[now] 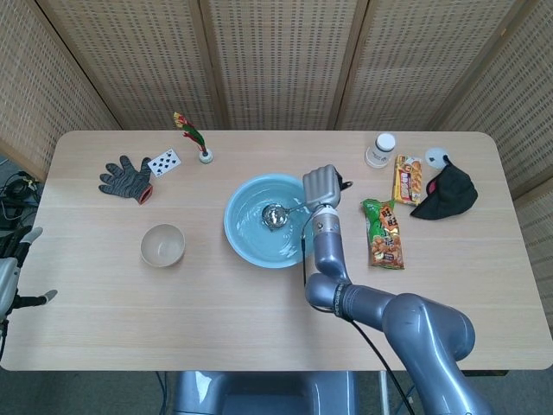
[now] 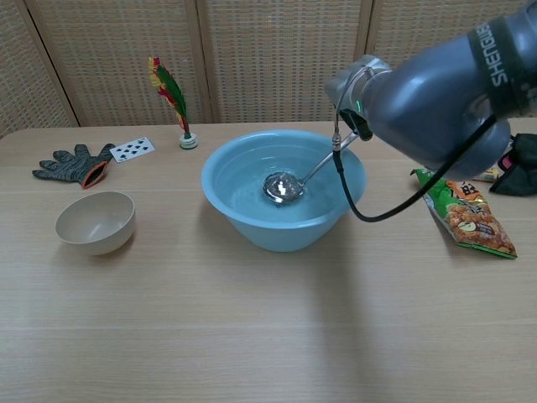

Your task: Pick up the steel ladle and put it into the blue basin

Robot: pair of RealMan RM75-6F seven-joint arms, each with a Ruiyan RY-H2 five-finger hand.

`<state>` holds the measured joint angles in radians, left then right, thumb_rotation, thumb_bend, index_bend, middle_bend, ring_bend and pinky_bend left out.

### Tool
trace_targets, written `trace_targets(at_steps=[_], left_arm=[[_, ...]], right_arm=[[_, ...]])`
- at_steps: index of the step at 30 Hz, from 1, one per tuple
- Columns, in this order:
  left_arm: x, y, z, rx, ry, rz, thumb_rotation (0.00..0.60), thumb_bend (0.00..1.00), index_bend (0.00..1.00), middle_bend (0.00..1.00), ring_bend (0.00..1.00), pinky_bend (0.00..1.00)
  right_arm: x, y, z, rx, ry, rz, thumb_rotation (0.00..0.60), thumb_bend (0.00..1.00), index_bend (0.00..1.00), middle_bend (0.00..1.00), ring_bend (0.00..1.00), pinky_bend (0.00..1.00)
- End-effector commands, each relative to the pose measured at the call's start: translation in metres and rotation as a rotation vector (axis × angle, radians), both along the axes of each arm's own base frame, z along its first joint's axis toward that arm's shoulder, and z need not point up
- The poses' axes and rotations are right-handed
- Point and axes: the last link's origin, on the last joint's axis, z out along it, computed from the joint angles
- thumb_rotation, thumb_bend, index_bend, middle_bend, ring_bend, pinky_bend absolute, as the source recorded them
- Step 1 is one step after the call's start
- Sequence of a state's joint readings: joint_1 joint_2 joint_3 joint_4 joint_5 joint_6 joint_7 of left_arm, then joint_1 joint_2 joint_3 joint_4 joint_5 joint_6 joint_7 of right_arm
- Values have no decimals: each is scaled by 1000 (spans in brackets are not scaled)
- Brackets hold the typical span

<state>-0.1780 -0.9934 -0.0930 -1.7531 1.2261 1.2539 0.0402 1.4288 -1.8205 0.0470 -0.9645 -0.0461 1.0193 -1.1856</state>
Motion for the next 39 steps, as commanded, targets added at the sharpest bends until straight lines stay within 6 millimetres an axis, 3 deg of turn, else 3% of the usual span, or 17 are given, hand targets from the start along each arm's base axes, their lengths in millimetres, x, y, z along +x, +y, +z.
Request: trace_targets(at_steps=[1,9,16,26,39], left_arm=[[0,0,1,2,-2,0,600,0,0,0,0,0],[-2,0,1,-5,-3,0,600,0,0,0,0,0],[-2,0,2,-3,-4,-1,600,0,0,0,0,0],[0,-3,1,-9,-10,-12,600,0,0,0,0,0],[3,-5,-1,-15,-5,-21,600,0,0,0,0,0]], right_arm=[[-2,4,-9,-5,60,30,600,782,800,1000,1000,1000],[-3,11,-24,9,125,38,600,782,804,1000,1000,1000],[2,15,-26,10,78,-34,600,782,805,1000,1000,1000],[1,20,0,34,-113,-287,600,787,808,1000,1000,1000],[4,23,46,34,-240,-370,600,793,810,1000,1000,1000]])
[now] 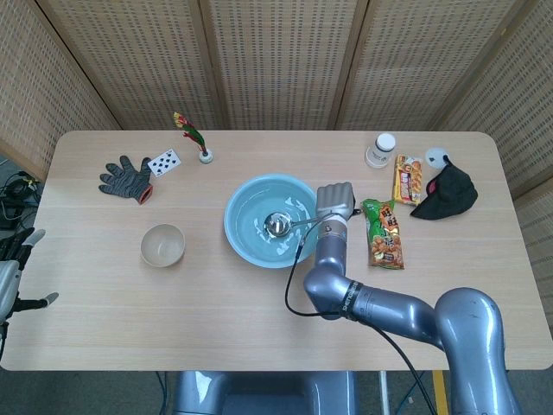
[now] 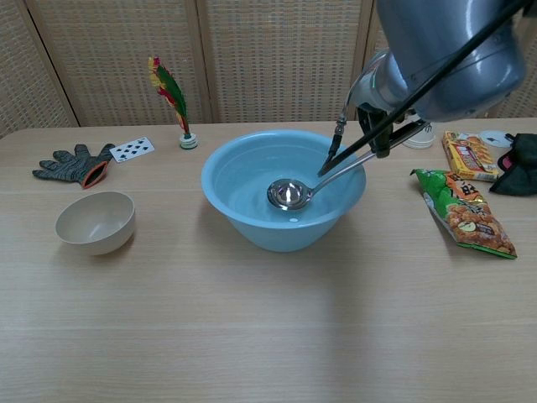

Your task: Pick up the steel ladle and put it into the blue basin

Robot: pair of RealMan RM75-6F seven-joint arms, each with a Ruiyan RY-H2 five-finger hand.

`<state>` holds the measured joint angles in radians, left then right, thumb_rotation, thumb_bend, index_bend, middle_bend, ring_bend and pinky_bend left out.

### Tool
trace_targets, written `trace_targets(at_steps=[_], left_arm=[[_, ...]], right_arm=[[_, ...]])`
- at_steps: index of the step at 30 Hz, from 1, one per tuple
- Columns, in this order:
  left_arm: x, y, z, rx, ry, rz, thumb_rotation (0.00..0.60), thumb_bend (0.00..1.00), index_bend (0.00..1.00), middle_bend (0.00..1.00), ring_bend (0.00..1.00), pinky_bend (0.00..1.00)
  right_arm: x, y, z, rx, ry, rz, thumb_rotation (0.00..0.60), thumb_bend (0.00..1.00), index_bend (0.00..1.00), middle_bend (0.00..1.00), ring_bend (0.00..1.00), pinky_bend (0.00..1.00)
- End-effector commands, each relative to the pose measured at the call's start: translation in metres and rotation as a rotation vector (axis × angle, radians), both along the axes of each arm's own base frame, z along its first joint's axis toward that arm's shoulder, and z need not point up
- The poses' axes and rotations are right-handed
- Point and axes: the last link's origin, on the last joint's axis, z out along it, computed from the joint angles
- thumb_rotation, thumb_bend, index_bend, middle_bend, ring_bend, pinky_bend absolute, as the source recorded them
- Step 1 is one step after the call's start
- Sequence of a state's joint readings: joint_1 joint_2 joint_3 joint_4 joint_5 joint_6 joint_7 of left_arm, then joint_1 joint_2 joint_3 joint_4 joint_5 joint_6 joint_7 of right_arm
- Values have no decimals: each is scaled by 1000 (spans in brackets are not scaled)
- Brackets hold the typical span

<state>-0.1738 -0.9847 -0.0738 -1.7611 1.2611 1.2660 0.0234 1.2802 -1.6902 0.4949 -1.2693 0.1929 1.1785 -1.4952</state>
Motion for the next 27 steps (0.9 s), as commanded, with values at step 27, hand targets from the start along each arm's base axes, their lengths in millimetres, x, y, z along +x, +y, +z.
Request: trace_targets(at_steps=[27], left_arm=[[-1,1,-4,-15,6,10,600,0,0,0,0,0]], right_arm=[[23,-1,53,-53,-85,-54,600,795,818,1000,1000,1000]])
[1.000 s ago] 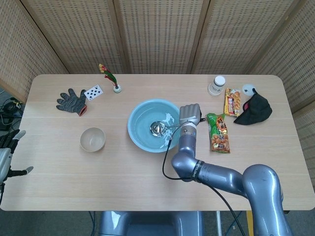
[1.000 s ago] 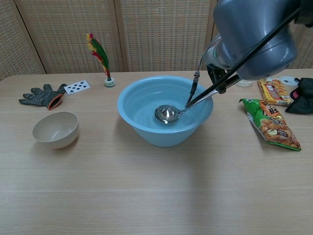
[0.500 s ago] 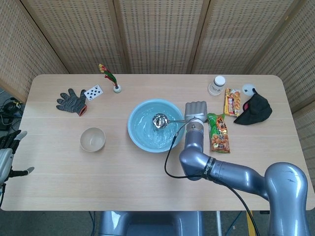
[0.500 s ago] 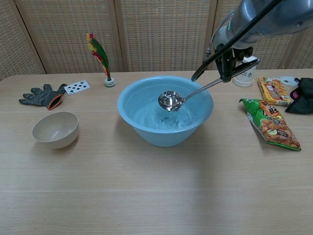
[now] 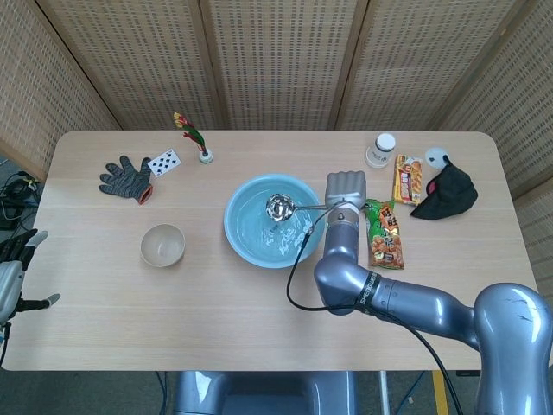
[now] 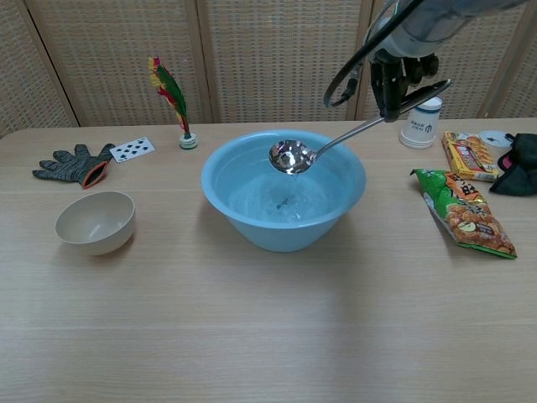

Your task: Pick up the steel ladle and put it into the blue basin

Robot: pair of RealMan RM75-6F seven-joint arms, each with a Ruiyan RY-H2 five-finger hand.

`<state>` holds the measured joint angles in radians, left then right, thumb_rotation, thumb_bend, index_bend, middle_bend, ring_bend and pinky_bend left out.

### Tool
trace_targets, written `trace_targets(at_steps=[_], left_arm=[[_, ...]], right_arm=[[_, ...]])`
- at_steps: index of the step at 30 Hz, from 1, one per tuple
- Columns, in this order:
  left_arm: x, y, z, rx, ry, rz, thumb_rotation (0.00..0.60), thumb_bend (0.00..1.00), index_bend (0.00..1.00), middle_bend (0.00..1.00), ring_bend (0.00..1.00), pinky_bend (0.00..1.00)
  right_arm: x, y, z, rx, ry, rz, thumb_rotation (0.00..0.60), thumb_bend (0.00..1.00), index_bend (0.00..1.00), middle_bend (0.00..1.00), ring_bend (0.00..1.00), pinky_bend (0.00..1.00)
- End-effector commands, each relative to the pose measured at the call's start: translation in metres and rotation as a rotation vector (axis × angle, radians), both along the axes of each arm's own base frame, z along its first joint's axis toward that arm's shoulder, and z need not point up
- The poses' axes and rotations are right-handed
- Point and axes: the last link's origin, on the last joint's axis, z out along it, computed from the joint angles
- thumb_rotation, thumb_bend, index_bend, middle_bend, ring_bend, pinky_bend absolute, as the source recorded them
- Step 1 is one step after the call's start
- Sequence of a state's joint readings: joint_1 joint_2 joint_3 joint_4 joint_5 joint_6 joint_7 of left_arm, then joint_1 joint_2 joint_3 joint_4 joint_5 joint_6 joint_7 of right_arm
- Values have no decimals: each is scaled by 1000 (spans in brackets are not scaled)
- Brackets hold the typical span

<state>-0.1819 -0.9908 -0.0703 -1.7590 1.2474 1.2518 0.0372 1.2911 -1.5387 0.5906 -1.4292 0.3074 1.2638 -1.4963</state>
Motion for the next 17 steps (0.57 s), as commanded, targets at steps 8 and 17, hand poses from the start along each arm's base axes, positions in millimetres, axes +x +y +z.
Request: trace_targets(at_steps=[8,17], left_arm=[[0,0,0,-3,0,2,600,0,0,0,0,0],[0,0,0,-3,1,3,600,0,0,0,0,0]], right_arm=[[8,3,9,1,18,-22,600,794,820,1000,1000,1000],[16,5,15,7,5,-45,600,795,821,1000,1000,1000]])
